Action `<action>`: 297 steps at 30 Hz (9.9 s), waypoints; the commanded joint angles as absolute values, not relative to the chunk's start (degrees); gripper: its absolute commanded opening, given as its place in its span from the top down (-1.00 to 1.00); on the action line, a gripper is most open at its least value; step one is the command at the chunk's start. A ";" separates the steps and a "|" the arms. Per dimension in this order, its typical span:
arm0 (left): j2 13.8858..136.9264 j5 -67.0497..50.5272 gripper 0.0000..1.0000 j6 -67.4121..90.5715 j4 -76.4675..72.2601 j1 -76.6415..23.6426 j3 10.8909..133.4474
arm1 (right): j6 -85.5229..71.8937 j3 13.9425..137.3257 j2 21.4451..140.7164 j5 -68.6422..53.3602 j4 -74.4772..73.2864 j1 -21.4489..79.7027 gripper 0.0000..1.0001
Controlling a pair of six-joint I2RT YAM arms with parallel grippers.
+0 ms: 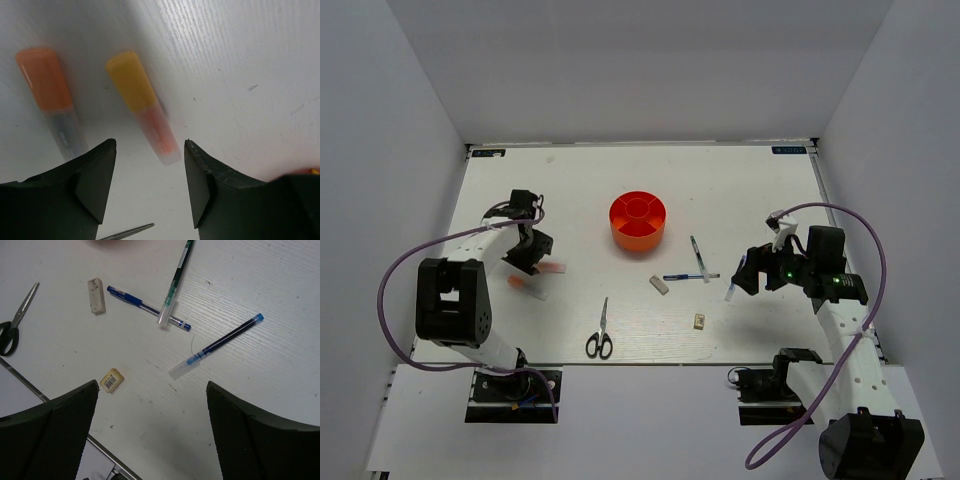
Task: Sort the stationery into containers
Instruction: Pick up the pen from the center of the board, then place the pen in the storage box, then pick up the pen from the center of the board, then place the pen in the storage box, then pick up the pen from the center of the board.
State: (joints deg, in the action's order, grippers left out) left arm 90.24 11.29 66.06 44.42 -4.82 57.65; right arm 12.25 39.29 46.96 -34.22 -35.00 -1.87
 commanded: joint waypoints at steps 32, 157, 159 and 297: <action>97.22 14.76 0.74 61.45 40.35 0.27 60.73 | 11.87 41.57 47.46 -33.75 -35.60 -2.20 -0.79; 93.96 16.44 0.25 58.01 44.83 2.72 51.51 | 11.08 41.13 46.67 -32.61 -35.16 -2.20 0.17; 93.69 16.00 0.56 57.48 44.65 2.12 51.50 | 11.08 41.13 46.76 -32.70 -35.15 -2.29 0.17; 38.50 19.34 -0.83 26.28 42.98 -34.80 38.23 | 9.49 78.93 114.87 1.84 -30.41 26.19 0.40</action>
